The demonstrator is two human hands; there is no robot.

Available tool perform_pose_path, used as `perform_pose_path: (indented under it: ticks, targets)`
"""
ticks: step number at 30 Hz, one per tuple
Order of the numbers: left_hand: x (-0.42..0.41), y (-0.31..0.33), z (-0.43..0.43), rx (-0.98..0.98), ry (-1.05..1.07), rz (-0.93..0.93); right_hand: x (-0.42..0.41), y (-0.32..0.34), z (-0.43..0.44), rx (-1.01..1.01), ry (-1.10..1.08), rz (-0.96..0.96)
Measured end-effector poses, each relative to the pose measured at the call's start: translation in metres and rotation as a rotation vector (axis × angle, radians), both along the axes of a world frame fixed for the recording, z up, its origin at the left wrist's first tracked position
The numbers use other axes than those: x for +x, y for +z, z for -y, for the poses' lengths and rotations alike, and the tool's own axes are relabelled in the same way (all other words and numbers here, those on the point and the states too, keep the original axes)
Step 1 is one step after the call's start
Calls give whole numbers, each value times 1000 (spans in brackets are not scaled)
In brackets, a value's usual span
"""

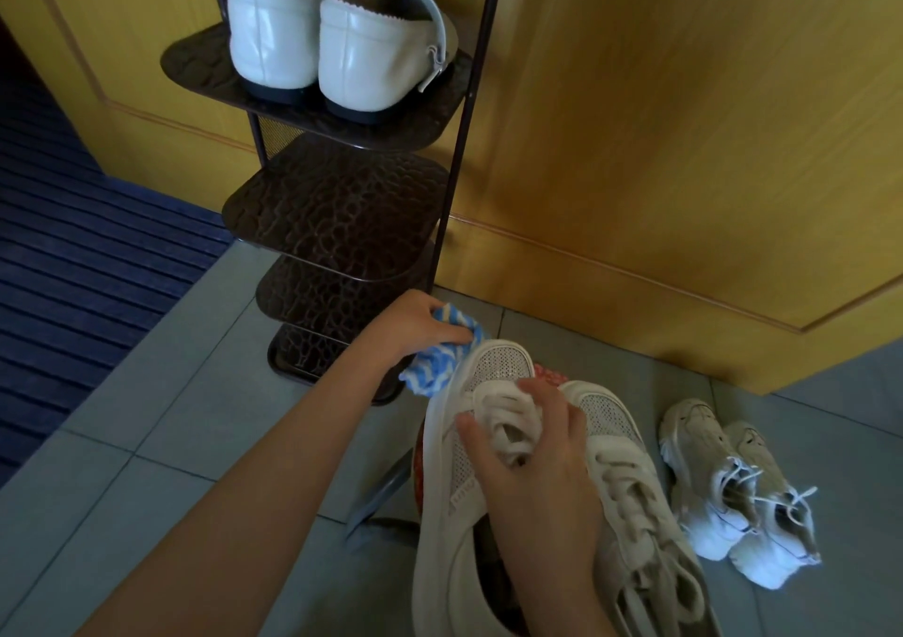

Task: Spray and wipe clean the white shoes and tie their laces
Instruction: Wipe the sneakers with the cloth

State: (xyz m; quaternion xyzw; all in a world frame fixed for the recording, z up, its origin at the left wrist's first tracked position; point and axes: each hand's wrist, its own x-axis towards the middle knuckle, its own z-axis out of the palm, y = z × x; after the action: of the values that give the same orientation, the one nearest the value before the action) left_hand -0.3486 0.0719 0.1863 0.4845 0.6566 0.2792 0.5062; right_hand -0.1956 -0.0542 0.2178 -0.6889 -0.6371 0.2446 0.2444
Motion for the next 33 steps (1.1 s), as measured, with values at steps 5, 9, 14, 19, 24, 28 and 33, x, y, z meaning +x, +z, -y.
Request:
perform_pose_path:
  ticks: [5,9,14,19,24,28,33]
  targets:
    - [-4,-2,10,-30,35,95,-7,8,-17,-126,78,186]
    - [-7,-9,21,-37,68,125,-7,6,-15,-117,62,299]
    - [-10,-17,32,-47,83,156,-8,5,-26,-128,58,337]
    - [-10,-8,23,-55,76,111,-10,5,-44,-148,71,439]
    - [-6,0,14,-39,53,44,-9,-5,-34,-49,33,421]
    - [-2,2,10,4,46,28,-9,-8,-31,-10,23,427]
    - [-2,-2,16,27,57,18,-8,-7,-31,-27,20,413]
